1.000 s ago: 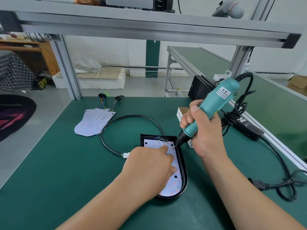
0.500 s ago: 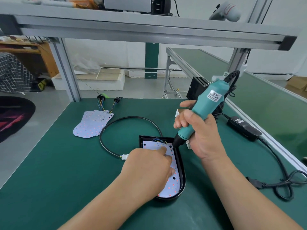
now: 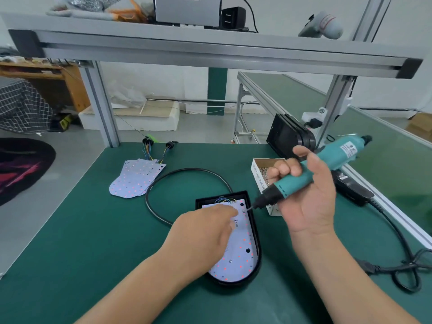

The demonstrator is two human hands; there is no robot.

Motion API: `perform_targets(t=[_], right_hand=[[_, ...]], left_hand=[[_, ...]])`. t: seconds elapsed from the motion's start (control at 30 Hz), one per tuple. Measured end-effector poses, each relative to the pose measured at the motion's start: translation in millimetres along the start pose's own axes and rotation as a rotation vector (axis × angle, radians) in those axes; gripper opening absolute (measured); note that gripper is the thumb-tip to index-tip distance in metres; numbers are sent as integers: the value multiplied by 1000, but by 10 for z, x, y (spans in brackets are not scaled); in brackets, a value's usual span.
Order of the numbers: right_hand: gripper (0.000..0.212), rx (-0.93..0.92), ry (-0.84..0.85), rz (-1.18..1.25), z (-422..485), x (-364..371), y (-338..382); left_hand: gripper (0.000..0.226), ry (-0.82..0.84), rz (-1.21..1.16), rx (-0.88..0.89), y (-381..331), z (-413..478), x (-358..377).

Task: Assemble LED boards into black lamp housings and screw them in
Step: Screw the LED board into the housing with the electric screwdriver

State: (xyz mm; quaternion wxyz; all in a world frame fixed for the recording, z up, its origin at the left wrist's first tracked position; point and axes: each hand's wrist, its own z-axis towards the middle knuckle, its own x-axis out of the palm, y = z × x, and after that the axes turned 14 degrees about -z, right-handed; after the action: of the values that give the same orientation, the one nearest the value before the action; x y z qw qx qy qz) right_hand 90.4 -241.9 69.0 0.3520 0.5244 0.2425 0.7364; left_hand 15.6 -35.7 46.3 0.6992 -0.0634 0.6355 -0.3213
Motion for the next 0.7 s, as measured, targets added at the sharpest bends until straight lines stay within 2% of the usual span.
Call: perform_targets(t=[0.07,0.17,0.23,0.3,0.37,0.53,0.67,0.7], right_hand=[[13,-27,-35,58,17,-45,57],[15,-51,-50,84,31,-89,118],[15,-42,-52,59,23,-71,101],[14,-19,-48,35,3,-46,61],[13,3,-31,25,-14,-26,28],[12,25,-17,14,-48,5,-8],[12,29,-28,16,-49,20,-2],[11,30,-30,19,-48,22,-2]], left_hand=[[20,-110,-326,-100,77,6,-25],[34,-340,-1065,-356,170,82,-128],[42,-358,-1543,-443,238,113,-205],[45,-339,-1865,-462,312,128,-271],[43,-317,-1995,-469,355,129,-305],[27,-377,-2026,-511,372,139,-312],[18,-628,-2136,-545,401,152,-339],[17,-643,-2142,-562,405,149,-347]])
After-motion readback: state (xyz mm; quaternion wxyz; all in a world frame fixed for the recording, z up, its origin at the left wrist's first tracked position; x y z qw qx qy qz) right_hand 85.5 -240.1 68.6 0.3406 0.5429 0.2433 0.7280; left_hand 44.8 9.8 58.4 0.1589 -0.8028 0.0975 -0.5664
